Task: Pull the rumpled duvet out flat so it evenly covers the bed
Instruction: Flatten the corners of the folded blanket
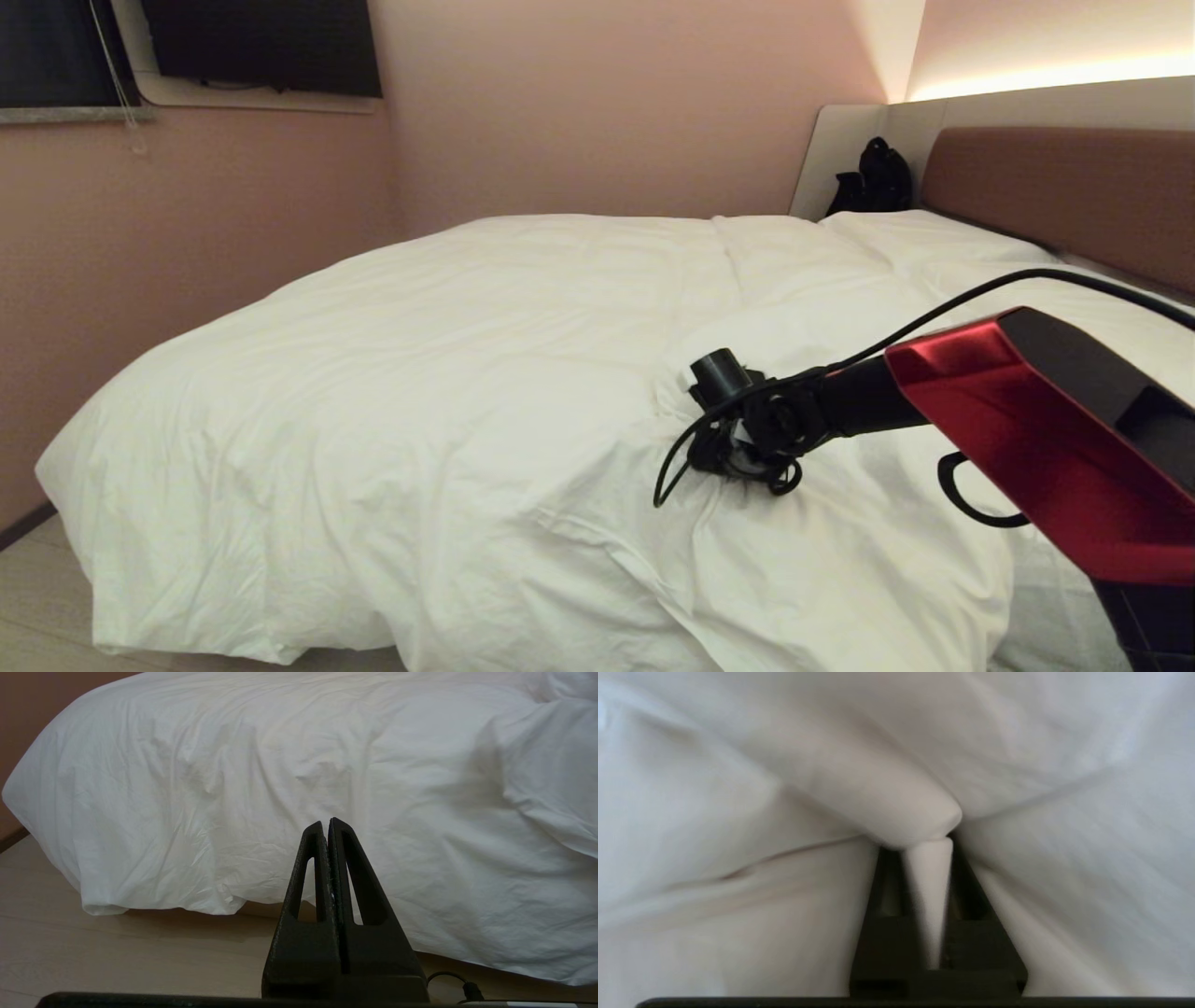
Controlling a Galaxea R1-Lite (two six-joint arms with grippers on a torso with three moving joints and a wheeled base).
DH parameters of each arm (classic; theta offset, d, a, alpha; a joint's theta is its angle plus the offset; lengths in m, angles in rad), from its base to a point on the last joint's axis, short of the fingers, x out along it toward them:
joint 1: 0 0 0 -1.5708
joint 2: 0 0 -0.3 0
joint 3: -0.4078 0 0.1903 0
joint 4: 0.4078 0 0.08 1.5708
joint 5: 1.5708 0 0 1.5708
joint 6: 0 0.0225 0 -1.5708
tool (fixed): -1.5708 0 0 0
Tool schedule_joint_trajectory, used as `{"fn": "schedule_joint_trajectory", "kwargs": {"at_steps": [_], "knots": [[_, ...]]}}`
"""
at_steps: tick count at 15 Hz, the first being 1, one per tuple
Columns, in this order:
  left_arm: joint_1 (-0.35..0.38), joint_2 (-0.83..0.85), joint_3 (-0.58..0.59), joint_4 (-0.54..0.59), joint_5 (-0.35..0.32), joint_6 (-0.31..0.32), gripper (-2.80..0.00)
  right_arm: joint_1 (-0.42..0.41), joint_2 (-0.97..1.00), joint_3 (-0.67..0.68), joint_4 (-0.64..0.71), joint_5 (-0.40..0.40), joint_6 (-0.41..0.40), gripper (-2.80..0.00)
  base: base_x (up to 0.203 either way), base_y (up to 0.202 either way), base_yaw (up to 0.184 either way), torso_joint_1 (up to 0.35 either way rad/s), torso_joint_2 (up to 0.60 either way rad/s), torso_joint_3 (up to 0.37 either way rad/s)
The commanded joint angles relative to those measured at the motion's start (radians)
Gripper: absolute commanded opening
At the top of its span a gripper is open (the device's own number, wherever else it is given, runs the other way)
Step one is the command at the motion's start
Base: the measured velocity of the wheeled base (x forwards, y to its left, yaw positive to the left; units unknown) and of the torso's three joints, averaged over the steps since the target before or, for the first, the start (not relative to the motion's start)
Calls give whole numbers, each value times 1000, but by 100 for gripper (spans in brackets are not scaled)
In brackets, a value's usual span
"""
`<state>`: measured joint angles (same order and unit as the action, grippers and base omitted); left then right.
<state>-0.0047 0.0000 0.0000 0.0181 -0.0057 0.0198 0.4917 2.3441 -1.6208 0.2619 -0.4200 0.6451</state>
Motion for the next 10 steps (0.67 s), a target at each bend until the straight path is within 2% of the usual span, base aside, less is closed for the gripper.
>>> {"fn": "schedule_joint_trajectory", "kwargs": {"at_steps": [1, 6, 8, 10], "knots": [[0, 0, 0, 0, 0, 0, -280, 0, -95, 54, 18, -6, 3, -280, 0, 0, 0, 0, 0, 0], [0, 0, 0, 0, 0, 0, -280, -6, -318, 269, 32, -2, -16, -280, 0, 0, 0, 0, 0, 0], [0, 0, 0, 0, 0, 0, -280, -7, -413, 339, 32, -5, -44, -280, 0, 0, 0, 0, 0, 0], [0, 0, 0, 0, 0, 0, -280, -19, -530, 465, 32, -10, -79, -280, 0, 0, 0, 0, 0, 0]]}}
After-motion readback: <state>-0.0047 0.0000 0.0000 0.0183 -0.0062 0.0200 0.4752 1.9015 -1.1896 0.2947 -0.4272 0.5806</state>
